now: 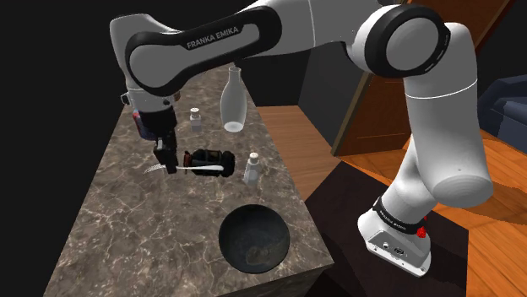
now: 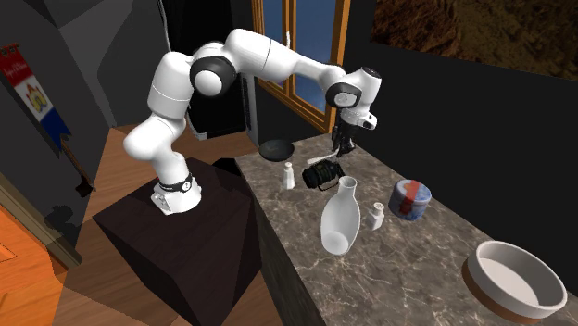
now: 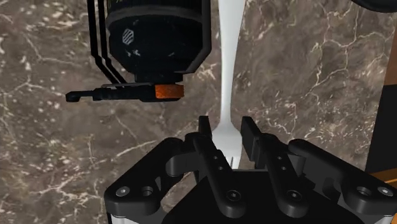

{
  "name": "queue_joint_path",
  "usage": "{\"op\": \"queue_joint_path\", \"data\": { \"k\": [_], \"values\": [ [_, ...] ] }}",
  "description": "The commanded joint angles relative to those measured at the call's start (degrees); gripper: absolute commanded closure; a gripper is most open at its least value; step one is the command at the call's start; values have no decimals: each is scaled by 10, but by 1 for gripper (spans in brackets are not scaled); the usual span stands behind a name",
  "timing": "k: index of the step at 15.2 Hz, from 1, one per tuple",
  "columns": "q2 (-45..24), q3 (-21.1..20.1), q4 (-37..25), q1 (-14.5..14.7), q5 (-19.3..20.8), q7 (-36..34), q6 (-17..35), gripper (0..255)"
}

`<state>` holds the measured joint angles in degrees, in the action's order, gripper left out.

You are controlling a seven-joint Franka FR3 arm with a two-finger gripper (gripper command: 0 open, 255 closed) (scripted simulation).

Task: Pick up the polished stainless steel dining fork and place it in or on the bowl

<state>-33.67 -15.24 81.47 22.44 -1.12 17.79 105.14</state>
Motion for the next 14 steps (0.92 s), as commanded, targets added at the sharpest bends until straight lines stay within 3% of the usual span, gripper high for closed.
{"op": "queue_joint_path", "data": {
  "k": [1, 9, 14],
  "values": [
    [5, 0, -9, -1, -1, 0, -13, 255],
    [17, -2, -43, -1, -3, -4, -60, 255],
    [136, -18, 143, -8, -31, -12, 12, 255]
  ]
}}
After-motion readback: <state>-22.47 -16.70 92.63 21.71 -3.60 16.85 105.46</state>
